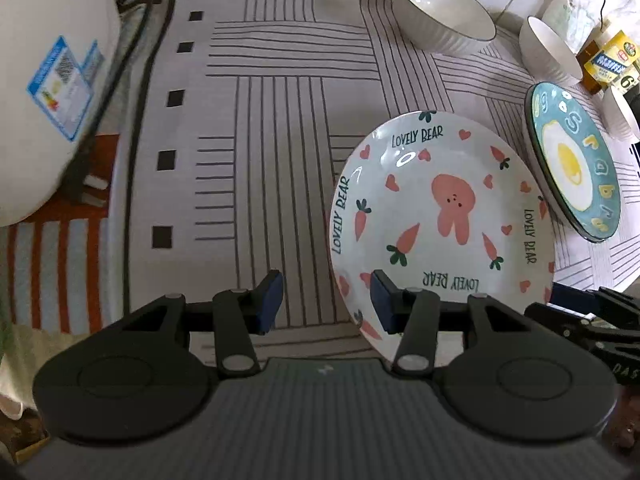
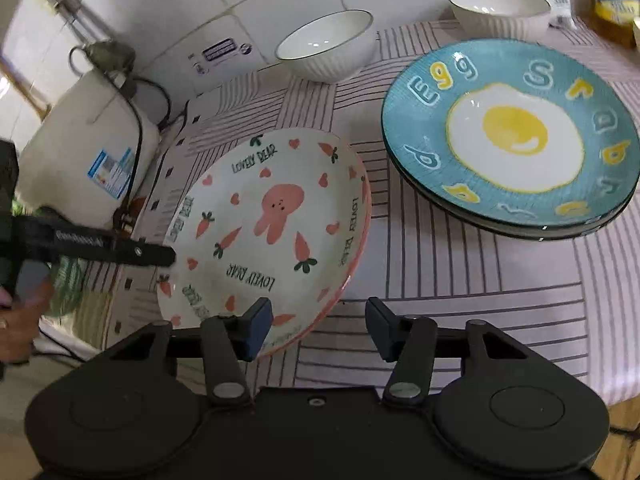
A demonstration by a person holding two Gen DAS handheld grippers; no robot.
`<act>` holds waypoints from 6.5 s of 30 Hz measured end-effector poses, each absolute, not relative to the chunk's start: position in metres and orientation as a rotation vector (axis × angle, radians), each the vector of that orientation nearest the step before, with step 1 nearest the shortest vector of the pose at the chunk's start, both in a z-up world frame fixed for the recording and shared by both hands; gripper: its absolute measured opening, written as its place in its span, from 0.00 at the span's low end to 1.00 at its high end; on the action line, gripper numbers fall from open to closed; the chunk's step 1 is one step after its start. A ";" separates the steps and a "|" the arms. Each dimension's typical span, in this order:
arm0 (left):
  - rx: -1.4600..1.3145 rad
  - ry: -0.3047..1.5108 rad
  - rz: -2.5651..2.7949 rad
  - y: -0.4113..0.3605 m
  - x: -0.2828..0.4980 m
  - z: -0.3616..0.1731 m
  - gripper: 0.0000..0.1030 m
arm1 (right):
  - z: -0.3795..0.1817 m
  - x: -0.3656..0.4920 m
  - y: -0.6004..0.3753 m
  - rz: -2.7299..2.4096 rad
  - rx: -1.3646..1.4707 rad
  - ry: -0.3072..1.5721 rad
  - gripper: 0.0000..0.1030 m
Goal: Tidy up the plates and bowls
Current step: 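Grasp the pink-bunny plate rim with both grippers, then lift the bunny plate onto the egg-print plate and open both grippers, then move both grippers toward the white bowl beside the bottles, then grasp the white bowl rim with both grippers and lift it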
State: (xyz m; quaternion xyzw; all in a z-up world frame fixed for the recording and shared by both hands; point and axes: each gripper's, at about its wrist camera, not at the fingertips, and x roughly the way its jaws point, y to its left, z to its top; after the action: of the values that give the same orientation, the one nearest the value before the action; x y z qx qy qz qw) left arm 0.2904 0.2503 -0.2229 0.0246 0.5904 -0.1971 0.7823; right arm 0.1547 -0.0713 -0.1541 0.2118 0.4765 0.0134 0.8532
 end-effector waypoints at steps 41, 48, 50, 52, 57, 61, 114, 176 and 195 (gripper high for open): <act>0.153 1.106 -0.578 0.208 0.287 -0.143 0.27 | -0.110 0.158 -0.060 0.110 0.443 0.879 0.21; 0.217 1.045 -0.670 0.163 0.291 -0.127 0.27 | -0.123 0.162 -0.067 0.056 0.455 0.840 0.21; 0.218 1.050 -0.689 0.151 0.292 -0.131 0.27 | -0.130 0.164 -0.071 0.041 0.451 0.844 0.21; 0.219 1.055 -0.706 0.140 0.293 -0.135 0.27 | -0.139 0.166 -0.073 0.027 0.445 0.848 0.22; 0.209 1.093 -0.744 0.110 0.297 -0.149 0.27 | -0.137 0.163 -0.104 -0.006 0.433 0.855 0.22; 0.206 1.129 -0.762 0.083 0.304 -0.158 0.27 | -0.141 0.160 -0.129 -0.030 0.452 0.861 0.22; 0.443 1.319 -0.562 -0.005 0.300 -0.216 0.26 | -0.188 0.201 -0.135 -0.358 0.102 1.015 0.26; 0.147 1.072 -0.591 -0.221 0.271 -0.124 0.89 | -0.221 0.169 -0.378 -0.135 0.055 0.735 0.89; 0.149 1.156 -0.555 -0.309 0.318 -0.220 0.35 | -0.263 0.213 -0.387 -0.101 -0.030 0.676 0.88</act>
State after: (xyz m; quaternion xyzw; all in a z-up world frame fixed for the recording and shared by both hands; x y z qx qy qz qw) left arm 0.3182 -0.3091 -0.2202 0.0695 0.5387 -0.2586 0.7988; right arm 0.2133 -0.3866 -0.2626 -0.0149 0.3316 -0.0497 0.9420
